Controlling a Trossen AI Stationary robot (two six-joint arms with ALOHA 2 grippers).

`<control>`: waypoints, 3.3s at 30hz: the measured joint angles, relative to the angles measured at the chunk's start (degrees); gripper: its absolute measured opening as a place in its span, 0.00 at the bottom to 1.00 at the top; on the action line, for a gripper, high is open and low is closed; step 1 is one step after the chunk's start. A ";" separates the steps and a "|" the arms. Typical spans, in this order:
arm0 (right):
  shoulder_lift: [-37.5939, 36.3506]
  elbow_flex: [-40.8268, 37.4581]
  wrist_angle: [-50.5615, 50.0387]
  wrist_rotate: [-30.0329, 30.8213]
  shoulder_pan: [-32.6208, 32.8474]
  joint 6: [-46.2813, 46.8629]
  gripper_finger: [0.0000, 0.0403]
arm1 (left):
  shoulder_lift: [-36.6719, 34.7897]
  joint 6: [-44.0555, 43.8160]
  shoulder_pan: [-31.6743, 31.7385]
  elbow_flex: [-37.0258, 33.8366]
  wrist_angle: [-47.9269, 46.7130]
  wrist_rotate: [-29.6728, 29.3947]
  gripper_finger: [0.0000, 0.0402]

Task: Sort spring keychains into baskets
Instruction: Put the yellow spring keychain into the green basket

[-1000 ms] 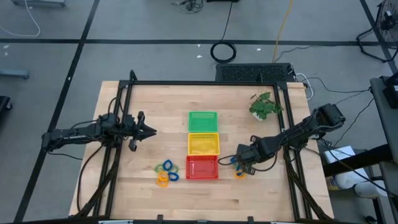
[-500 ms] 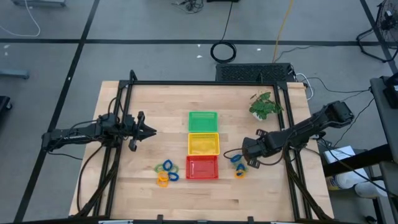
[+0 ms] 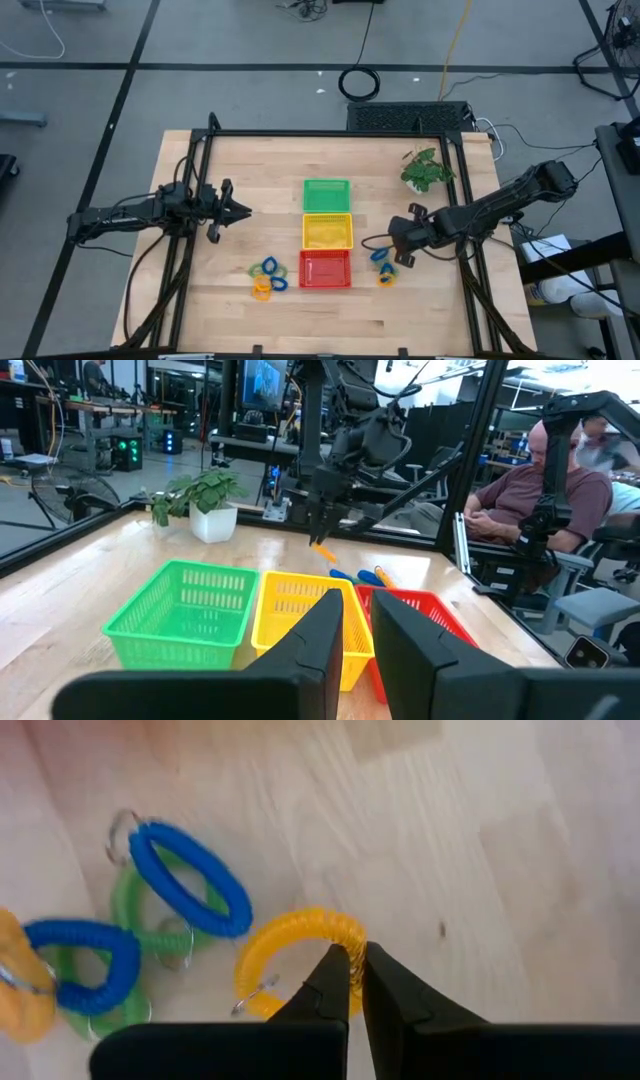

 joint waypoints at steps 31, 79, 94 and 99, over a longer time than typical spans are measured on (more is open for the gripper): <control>-0.04 0.07 40.53 0.22 -8.18 -32.76 0.01 | -0.01 0.00 0.00 0.00 -0.01 0.00 0.15; 16.58 0.11 68.56 -0.24 -27.68 -47.54 0.01 | -0.02 0.00 0.00 0.01 -0.01 0.00 0.15; 16.58 0.09 68.56 -0.27 -27.61 -46.04 0.05 | 0.00 0.00 0.00 0.00 -0.02 0.00 0.15; 16.58 0.09 68.54 -0.27 -27.61 -45.37 0.17 | -0.01 0.00 0.00 0.00 -0.01 0.00 0.15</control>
